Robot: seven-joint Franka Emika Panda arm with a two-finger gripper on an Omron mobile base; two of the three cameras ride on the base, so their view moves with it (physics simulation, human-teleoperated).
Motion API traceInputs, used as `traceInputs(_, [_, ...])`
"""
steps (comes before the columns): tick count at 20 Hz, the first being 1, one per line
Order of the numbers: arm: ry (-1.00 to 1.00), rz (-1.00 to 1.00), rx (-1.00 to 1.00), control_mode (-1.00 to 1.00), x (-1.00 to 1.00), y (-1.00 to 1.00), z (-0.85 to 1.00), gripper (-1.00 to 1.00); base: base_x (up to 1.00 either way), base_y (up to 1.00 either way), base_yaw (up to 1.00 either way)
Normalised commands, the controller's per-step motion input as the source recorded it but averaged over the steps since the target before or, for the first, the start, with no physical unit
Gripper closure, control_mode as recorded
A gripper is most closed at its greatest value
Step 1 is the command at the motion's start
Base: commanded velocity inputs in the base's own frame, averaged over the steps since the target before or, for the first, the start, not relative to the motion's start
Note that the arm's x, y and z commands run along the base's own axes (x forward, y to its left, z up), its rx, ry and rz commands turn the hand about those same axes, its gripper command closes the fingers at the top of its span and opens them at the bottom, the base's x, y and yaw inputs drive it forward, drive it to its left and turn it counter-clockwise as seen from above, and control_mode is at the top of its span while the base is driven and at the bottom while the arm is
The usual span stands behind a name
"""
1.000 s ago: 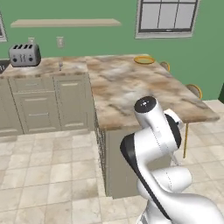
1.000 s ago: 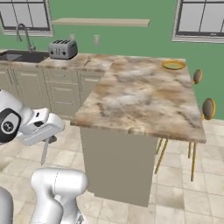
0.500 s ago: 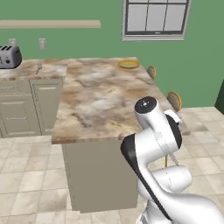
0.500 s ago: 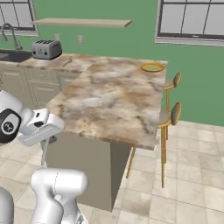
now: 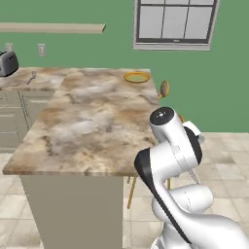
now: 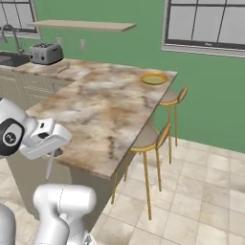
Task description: Take the fork and place it on the left side of the plate. Then take the spoon and place it on the right side of the plate. Make sure they're directly next to the plate.
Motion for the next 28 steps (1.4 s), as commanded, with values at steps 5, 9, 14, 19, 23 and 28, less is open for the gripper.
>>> traceInputs(5, [0.0, 0.0, 0.0, 1.0, 0.0, 0.0, 0.0, 1.0, 0.01, -1.0, 0.35])
traceInputs(9, [0.0, 0.0, 0.0, 1.0, 0.0, 0.0, 0.0, 1.0, 0.0, -1.0, 0.35])
traceInputs(14, [0.0, 0.0, 0.0, 1.0, 0.0, 0.0, 0.0, 1.0, 0.01, -1.0, 0.36])
traceInputs(19, [0.0, 0.0, 0.0, 1.0, 0.0, 0.0, 0.0, 1.0, 0.28, -0.97, 0.42])
traceInputs(23, [0.0, 0.0, 0.0, 1.0, 0.0, 0.0, 0.0, 1.0, 0.49, -0.93, 0.46])
traceInputs(28, [0.0, 0.0, 0.0, 1.0, 0.0, 0.0, 0.0, 1.0, 0.61, -0.93, 0.48])
